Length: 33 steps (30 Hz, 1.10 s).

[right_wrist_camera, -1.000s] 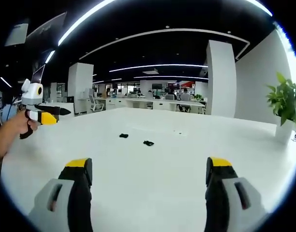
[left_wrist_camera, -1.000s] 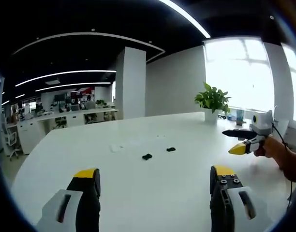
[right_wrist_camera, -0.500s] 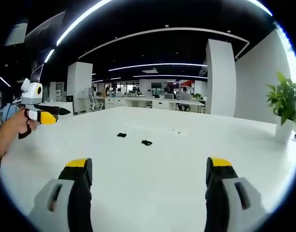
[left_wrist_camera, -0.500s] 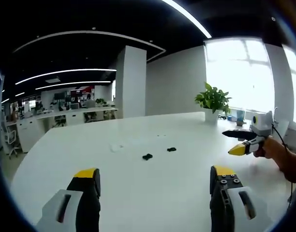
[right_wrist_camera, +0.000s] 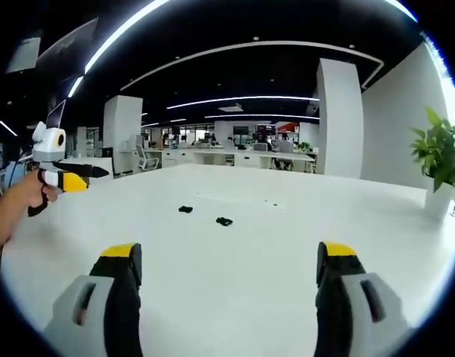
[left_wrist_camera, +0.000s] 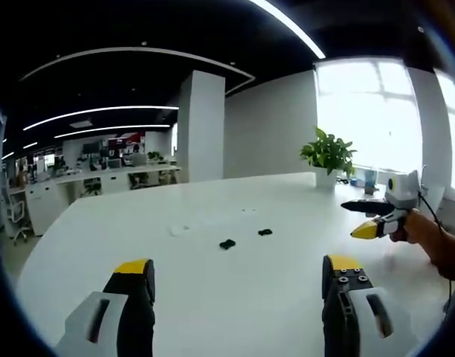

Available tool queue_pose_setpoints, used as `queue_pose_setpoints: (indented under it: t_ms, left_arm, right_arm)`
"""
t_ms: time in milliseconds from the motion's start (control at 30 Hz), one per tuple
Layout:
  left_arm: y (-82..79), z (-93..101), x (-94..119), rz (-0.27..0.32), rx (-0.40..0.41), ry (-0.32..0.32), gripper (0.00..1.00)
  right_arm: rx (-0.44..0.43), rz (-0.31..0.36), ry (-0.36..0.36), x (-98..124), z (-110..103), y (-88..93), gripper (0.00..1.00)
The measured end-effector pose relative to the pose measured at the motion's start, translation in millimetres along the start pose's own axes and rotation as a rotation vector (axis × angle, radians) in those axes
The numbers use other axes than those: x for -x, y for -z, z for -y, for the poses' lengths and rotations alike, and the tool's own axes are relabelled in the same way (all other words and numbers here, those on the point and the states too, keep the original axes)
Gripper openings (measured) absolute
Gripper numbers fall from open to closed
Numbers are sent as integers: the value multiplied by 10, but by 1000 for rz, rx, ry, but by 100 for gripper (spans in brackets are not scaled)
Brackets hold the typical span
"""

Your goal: Snap the two parts of the plastic buckle together until the buckle closes and remains connected.

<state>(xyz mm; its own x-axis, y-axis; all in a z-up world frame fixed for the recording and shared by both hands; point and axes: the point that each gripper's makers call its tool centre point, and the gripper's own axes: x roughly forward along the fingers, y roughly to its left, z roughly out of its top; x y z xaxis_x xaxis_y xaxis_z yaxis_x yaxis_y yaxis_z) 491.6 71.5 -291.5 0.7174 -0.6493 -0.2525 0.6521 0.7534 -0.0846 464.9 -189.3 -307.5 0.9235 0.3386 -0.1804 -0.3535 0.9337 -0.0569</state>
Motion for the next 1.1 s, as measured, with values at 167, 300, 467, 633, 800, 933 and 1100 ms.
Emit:
queue_pose_setpoints:
  t_ms: [167, 300, 467, 633, 800, 933, 1100]
  left_arm:
    - [27, -25, -28, -10, 3, 0, 95]
    - [18, -41, -36, -13, 3, -2, 95]
    - [-6, -49, -40, -7, 1, -2, 95]
    - [-5, -54, -41, -8, 1, -1, 95]
    - [-10, -70, -57, -12, 3, -2, 95]
    - [-25, -78, -92, -16, 3, -2, 95]
    - [-61, -74, -127, -14, -1, 0, 95]
  right_arm:
    - [2, -10, -9, -32, -22, 28, 100]
    - [1, -10, -8, -44, -3, 16, 100]
    - [6, -8, -5, -56, 6, -15, 100]
    - [4, -11, -2, -58, 12, -4, 100]
    - [4, -18, -6, -73, 16, 8, 100]
    - [3, -17, -7, -94, 44, -16, 100]
    - [6, -14, -9, -116, 67, -51, 100]
